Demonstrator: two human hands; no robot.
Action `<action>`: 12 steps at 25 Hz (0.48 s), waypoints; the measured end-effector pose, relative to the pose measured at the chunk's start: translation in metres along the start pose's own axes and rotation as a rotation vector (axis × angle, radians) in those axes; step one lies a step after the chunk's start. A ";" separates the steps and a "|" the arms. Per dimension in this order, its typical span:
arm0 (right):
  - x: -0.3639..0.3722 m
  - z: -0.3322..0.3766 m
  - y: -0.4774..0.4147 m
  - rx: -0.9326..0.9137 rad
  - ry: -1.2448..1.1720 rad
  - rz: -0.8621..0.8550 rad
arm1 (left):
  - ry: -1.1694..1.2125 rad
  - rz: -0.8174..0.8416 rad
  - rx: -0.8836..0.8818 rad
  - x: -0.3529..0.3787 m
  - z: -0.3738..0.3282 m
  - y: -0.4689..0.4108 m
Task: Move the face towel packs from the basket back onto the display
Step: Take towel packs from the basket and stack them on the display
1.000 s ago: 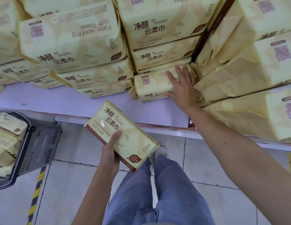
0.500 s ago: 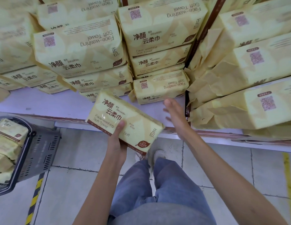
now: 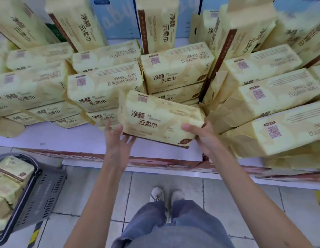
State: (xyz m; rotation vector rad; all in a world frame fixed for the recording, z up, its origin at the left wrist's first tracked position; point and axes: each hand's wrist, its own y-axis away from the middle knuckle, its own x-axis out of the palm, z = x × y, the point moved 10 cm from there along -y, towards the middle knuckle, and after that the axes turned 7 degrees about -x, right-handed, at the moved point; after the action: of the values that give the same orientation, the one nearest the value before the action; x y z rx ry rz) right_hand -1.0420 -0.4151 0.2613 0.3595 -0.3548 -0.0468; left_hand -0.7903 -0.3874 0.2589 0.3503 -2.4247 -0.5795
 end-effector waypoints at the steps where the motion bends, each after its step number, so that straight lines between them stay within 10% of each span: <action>1: -0.005 0.010 -0.003 -0.030 0.055 0.000 | -0.083 0.004 0.039 -0.005 -0.013 -0.004; 5: -0.005 0.029 -0.018 -0.120 0.233 0.071 | -0.633 0.134 0.027 0.011 -0.011 -0.023; 12: -0.018 0.028 -0.046 -0.237 0.286 -0.036 | -0.684 0.026 0.124 0.021 0.034 -0.037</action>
State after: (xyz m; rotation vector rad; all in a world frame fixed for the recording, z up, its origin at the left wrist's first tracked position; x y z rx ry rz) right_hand -1.0681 -0.4655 0.2638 0.1345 -0.0585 -0.0706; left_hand -0.8238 -0.4167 0.2276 0.1846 -3.1253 -0.6081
